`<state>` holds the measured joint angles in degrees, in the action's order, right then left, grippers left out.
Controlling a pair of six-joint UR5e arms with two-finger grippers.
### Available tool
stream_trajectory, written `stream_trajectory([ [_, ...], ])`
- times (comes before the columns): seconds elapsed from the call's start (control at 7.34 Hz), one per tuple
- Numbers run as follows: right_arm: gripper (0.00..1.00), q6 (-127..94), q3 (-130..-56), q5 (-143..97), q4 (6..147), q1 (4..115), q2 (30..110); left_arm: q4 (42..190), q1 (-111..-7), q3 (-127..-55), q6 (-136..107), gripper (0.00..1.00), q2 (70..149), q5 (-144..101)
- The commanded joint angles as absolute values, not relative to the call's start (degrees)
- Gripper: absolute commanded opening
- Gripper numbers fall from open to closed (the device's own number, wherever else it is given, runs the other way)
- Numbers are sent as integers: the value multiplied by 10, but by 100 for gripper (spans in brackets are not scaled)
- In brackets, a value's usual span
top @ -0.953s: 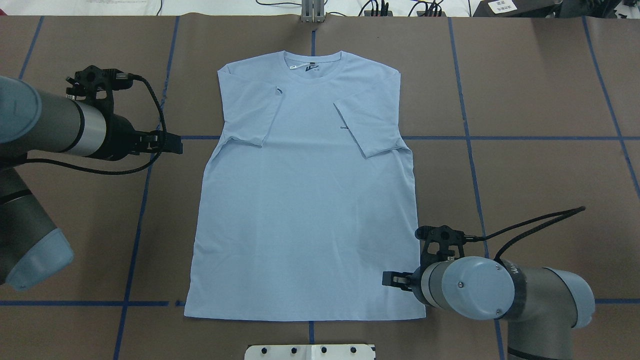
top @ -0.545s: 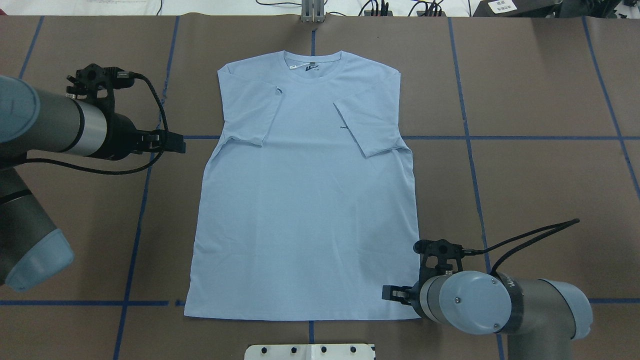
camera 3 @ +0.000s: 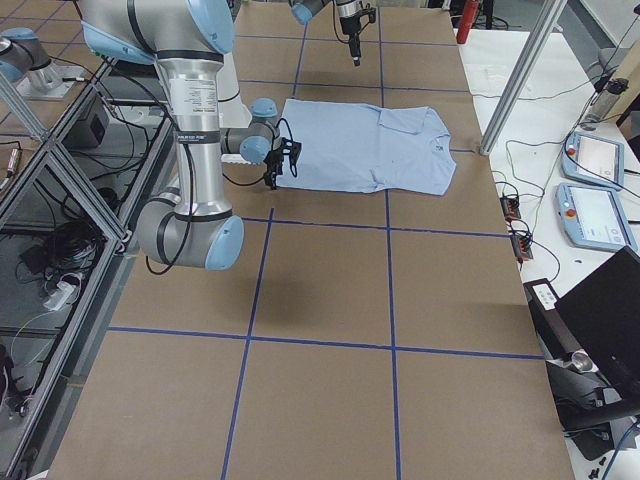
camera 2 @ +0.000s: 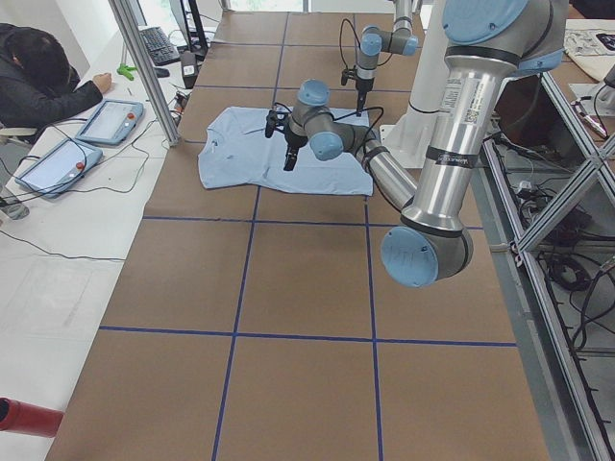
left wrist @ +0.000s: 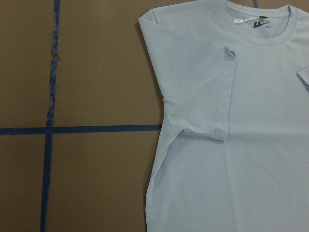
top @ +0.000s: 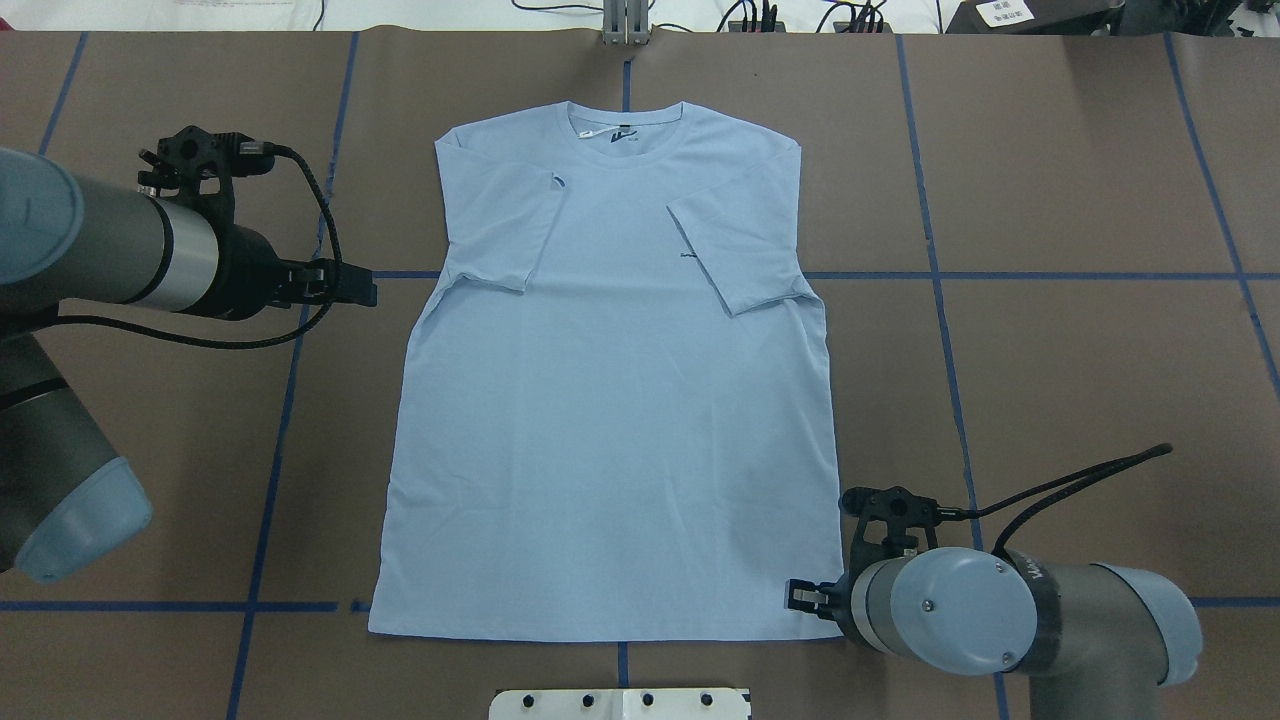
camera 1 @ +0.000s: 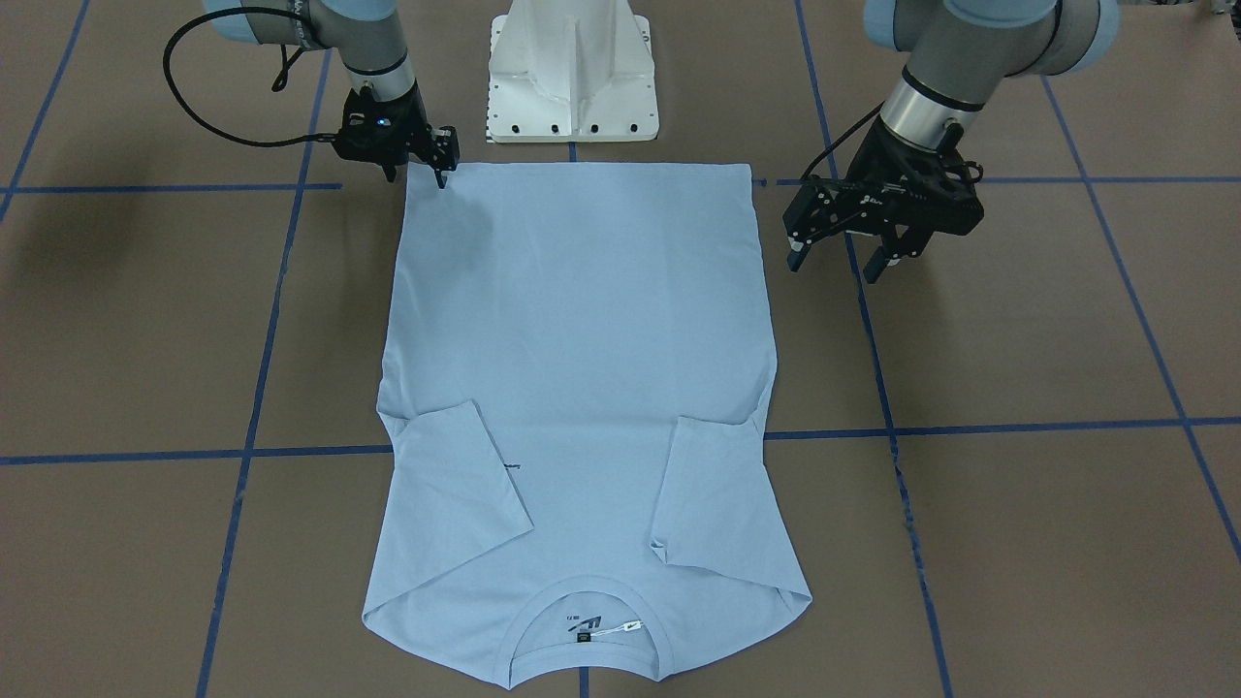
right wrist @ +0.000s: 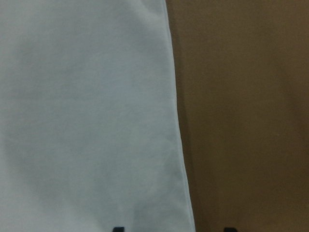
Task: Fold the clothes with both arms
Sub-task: 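Move the right gripper down to the hem corner nearest it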
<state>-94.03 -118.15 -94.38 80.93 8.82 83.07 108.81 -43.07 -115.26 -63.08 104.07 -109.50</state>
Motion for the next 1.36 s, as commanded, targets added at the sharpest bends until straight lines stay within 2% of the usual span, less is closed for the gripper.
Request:
stream_trajectory([
  [0.0,14,-940,-1200,-962,809,93,852,1088,-431,-1151,-631,100,1042,-1096],
  [0.27,22,-940,-1196,-962,812,90,850,1088,-431,-1150,-630,100,1043,-1095],
  [0.41,34,-940,-1194,-962,812,88,846,1089,-431,-1149,-630,100,1043,-1095],
  [0.54,55,-940,-1194,-962,813,86,842,1089,-431,-1149,-630,100,1043,-1095],
  [0.68,68,-940,-1194,-962,813,86,841,1089,-431,-1148,-630,100,1043,-1095],
  [1.23,66,-940,-1174,-962,813,76,839,1089,-431,-1147,-630,100,1044,-1095],
])
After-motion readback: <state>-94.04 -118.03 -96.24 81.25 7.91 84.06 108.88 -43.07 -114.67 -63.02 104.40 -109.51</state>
